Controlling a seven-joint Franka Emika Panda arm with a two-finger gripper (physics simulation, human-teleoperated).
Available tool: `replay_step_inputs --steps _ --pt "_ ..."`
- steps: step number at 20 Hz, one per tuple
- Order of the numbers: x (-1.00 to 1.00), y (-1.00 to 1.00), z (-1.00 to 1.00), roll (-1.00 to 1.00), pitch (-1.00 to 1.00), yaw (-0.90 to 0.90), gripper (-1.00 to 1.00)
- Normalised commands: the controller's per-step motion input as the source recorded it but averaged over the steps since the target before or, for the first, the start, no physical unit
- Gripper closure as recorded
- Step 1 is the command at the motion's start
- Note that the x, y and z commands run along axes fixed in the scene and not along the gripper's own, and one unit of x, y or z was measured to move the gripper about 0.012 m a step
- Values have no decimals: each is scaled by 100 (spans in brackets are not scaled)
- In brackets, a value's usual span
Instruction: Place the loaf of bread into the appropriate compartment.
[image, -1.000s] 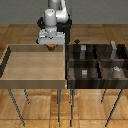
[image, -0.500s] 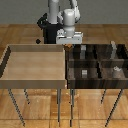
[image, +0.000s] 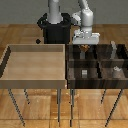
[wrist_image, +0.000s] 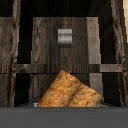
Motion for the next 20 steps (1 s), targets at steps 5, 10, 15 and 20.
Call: replay_step_inputs --steps 5,10,15,20 --pt "80 0 0 0 0 0 100" --pt "100 0 0 0 0 0 -100" --pt "0 0 0 0 0 0 -100" --pt "0 0 0 0 0 0 -100"
